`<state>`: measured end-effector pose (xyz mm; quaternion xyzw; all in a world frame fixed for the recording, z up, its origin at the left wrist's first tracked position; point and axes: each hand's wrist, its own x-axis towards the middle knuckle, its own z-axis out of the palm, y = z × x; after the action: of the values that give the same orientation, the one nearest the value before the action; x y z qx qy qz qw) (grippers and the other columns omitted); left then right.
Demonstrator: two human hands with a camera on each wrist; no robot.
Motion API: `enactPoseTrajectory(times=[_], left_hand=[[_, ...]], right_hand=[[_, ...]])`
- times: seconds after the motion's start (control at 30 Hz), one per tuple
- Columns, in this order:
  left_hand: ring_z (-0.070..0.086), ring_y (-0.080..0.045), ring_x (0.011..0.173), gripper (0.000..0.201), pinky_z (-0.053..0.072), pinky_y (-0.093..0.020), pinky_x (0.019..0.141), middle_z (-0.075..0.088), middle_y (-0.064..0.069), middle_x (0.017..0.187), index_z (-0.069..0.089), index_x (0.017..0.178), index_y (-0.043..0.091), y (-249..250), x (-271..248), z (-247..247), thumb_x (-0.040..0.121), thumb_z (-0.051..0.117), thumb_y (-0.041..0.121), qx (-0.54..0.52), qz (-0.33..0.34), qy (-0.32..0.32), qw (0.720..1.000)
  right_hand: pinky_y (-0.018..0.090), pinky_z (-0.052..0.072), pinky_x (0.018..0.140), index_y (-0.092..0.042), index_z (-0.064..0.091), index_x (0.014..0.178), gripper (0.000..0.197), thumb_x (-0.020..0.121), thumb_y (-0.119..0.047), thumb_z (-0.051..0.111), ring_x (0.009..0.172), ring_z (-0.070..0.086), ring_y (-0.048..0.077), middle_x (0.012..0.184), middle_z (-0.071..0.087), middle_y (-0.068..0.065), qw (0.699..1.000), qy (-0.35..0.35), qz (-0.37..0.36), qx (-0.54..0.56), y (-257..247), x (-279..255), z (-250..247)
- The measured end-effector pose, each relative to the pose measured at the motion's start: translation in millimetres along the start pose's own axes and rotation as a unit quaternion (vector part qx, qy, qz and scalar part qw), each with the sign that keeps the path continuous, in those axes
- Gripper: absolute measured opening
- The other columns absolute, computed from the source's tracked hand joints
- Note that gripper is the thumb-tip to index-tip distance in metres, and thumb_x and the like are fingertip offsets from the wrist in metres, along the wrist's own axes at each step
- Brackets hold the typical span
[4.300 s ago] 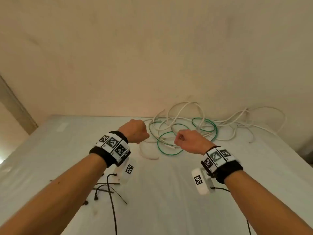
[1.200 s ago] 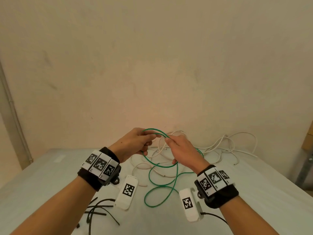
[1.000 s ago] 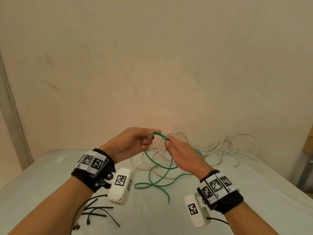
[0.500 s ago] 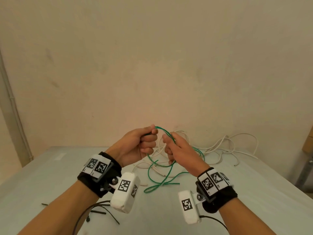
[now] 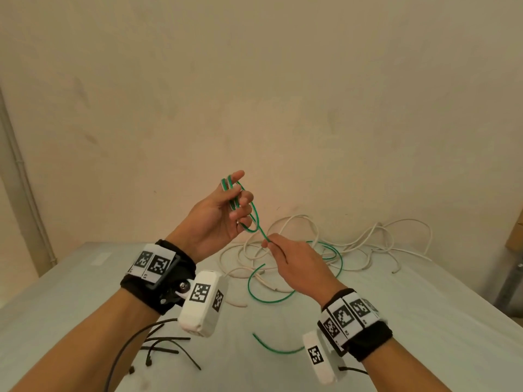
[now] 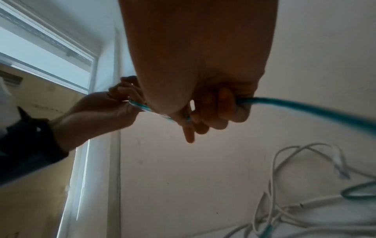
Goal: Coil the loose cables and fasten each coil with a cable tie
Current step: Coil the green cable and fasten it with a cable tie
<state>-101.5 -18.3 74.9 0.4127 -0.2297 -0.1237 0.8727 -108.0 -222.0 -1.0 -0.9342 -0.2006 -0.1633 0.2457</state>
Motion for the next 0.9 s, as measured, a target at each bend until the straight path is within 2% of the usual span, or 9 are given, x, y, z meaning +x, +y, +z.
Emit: enactPoseTrajectory(times=[0.17, 0.3, 0.37, 0.43, 0.53, 0.6, 0.67, 0.77, 0.9], left_hand=[[0.029, -0.012, 0.056, 0.023, 0.037, -0.027, 0.061, 0.035, 0.001, 0.07, 0.055, 0.127, 0.023, -7.6, -2.7, -3.3, 0.107, 0.044, 0.018, 0.016, 0.008, 0.027, 0.999], [0.023, -0.011, 0.051, 0.023, 0.032, -0.024, 0.058, 0.024, 0.006, 0.062, 0.061, 0.096, 0.015, 5.7, -4.5, -3.3, 0.107, 0.046, 0.03, -0.023, -0.006, 0.044, 0.999], [0.024, -0.009, 0.044, 0.026, 0.034, -0.023, 0.056, 0.024, 0.007, 0.056, 0.056, 0.088, 0.016, 11.3, -7.2, -4.3, 0.107, 0.044, 0.029, -0.023, -0.015, 0.047, 0.999], [0.027, -0.008, 0.043, 0.019, 0.04, -0.023, 0.058, 0.028, 0.007, 0.058, 0.056, 0.09, 0.014, 12.5, -12.7, -3.6, 0.104, 0.045, 0.021, -0.025, -0.032, 0.045, 0.998], [0.035, -0.008, 0.049, 0.018, 0.049, -0.024, 0.06, 0.036, 0.004, 0.067, 0.062, 0.102, 0.005, 9.3, -19.7, -3.4, 0.098, 0.045, 0.011, -0.023, -0.055, 0.065, 0.996], [0.031, -0.008, 0.051, 0.022, 0.043, -0.021, 0.053, 0.034, 0.003, 0.068, 0.061, 0.108, 0.001, 4.8, -21.1, -3.7, 0.098, 0.043, 0.009, -0.016, -0.074, 0.072, 0.994], [0.02, -0.009, 0.051, 0.023, 0.032, -0.02, 0.045, 0.025, 0.004, 0.066, 0.06, 0.107, 0.002, -0.7, -21.1, -2.3, 0.095, 0.041, 0.008, 0.003, -0.091, 0.074, 0.993], [0.01, -0.01, 0.051, 0.021, 0.016, -0.021, 0.041, 0.013, 0.006, 0.065, 0.059, 0.104, 0.008, -7.3, -21.0, 0.4, 0.096, 0.041, 0.015, 0.025, -0.115, 0.07, 0.991], [0.008, -0.009, 0.047, 0.036, 0.012, -0.02, 0.039, 0.011, 0.007, 0.06, 0.065, 0.096, 0.015, -8.6, -21.3, 3.3, 0.104, 0.048, 0.045, 0.05, -0.15, 0.058, 0.986]], right_hand=[[0.034, 0.036, 0.061, -0.027, 0.061, 0.12, 0.028, 0.11, -0.035, 0.036, 0.093, 0.067, 0.037, 0.101, 0.071, 0.007, 0.974, -0.013, -0.011, -0.224, -17.8, 4.3, -7.3], [0.032, 0.03, 0.057, -0.027, 0.061, 0.116, 0.023, 0.108, -0.028, 0.04, 0.092, 0.068, 0.036, 0.1, 0.071, 0.007, 0.969, -0.005, 0.031, -0.247, -11.0, 10.8, -8.8], [0.033, 0.038, 0.064, -0.03, 0.061, 0.121, 0.026, 0.108, -0.033, 0.039, 0.092, 0.066, 0.032, 0.099, 0.07, 0.005, 0.989, -0.03, 0.083, -0.121, 0.8, 18.0, -12.3], [0.028, 0.037, 0.057, -0.025, 0.067, 0.118, 0.026, 0.107, -0.026, 0.043, 0.07, 0.058, 0.021, 0.082, 0.062, -0.001, 0.982, -0.063, 0.135, 0.117, 6.8, 26.0, -16.0], [0.023, 0.025, 0.048, -0.017, 0.068, 0.114, 0.027, 0.102, -0.016, 0.044, 0.048, 0.034, 0.01, 0.074, 0.05, -0.002, 0.877, -0.058, 0.19, 0.437, -4.1, 29.9, -22.4], [0.024, 0.024, 0.047, -0.018, 0.07, 0.119, 0.029, 0.104, -0.033, 0.049, 0.05, 0.032, 0.01, 0.073, 0.051, -0.004, 0.83, -0.053, 0.187, 0.523, -14.4, 29.3, -26.9], [0.024, 0.027, 0.048, -0.026, 0.07, 0.119, 0.036, 0.104, -0.052, 0.05, 0.051, 0.034, 0.009, 0.072, 0.05, -0.006, 0.856, -0.046, 0.163, 0.489, -22.6, 28.5, -29.5], [0.026, 0.035, 0.057, -0.026, 0.059, 0.119, 0.033, 0.105, -0.054, 0.049, 0.054, 0.042, 0.006, 0.074, 0.051, -0.006, 0.951, 0.003, 0.098, 0.292, -33.0, 28.6, -27.3], [0.037, 0.041, 0.069, -0.03, 0.045, 0.122, 0.033, 0.108, -0.058, 0.033, 0.069, 0.056, 0.018, 0.07, 0.053, 0.001, 0.973, 0.055, 0.046, 0.218, -37.4, 30.6, -18.8]])
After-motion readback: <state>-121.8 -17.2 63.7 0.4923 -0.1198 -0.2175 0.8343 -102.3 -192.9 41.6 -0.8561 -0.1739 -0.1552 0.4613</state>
